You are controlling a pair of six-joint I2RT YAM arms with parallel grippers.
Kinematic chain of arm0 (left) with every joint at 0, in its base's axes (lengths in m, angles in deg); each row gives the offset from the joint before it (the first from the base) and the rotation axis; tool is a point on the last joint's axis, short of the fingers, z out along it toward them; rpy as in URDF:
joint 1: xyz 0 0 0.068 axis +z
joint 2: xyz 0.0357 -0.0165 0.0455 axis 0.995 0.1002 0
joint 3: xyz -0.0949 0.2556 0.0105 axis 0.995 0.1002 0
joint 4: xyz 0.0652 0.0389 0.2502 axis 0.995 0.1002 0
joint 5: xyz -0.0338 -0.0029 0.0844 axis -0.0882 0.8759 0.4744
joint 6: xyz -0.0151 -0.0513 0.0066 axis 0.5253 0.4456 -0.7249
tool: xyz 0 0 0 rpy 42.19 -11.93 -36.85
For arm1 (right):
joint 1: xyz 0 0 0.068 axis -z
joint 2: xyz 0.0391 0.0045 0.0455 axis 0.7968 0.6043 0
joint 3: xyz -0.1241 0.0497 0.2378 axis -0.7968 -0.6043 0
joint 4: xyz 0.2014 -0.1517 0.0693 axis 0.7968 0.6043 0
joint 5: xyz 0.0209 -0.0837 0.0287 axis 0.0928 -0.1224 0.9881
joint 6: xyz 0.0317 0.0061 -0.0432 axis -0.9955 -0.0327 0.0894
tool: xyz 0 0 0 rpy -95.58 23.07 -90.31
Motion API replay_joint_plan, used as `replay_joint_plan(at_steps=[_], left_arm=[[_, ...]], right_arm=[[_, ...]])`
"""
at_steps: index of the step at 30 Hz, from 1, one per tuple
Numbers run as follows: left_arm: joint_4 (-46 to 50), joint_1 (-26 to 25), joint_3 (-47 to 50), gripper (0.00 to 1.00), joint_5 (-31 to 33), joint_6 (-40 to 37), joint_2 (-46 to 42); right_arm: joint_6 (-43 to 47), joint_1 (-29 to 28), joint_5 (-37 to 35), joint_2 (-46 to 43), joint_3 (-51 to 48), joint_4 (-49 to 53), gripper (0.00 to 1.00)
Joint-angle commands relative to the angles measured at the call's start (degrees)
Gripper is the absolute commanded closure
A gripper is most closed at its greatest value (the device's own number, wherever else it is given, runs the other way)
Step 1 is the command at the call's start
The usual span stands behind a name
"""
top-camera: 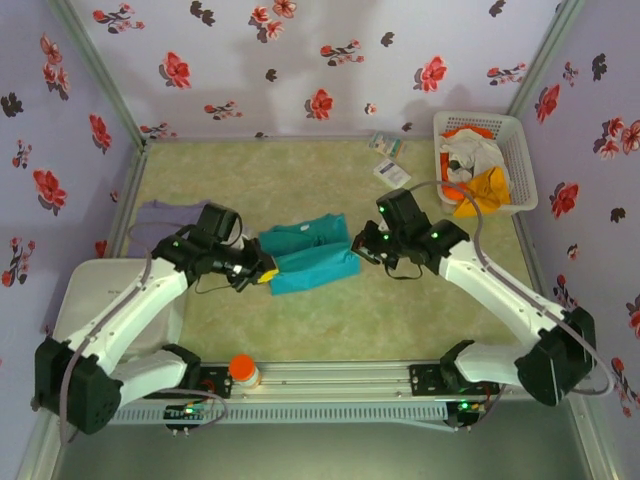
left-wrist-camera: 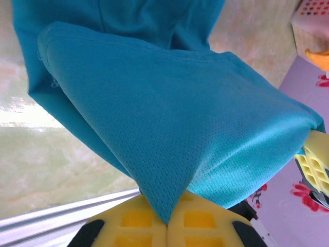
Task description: Fold and stack the t-shirts
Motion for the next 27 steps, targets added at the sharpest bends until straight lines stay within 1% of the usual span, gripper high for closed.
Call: replay_joint_plan(at_steps=[1,8,13,21,27], left_arm=[[1.56,3.14,-3.58,1.0,-1.56,-4.96,2.25],[0.86,6.65,-6.58,1.0,-3.4,-8.66,8.48],[-0.68,6.89,-5.91,1.0,-4.92,-8.66,10.32],[-1.5,6.55,-2.26,1.0,-5.82,-5.78,5.53],[-5.79,4.58,4.13,1.0,-6.59,0.48,-0.85]], right_arm=[[3.39,2.06,3.0,2.93,3.37,-1.72,1.0],[5.0,3.76,5.28,9.36,6.92,-3.52,1.0],[5.04,4.16,5.72,10.61,7.09,-4.05,1.0],[3.61,3.76,6.28,6.89,4.65,-3.13,1.0],[1.23,2.78,5.52,1.26,0.48,-2.31,1.0]])
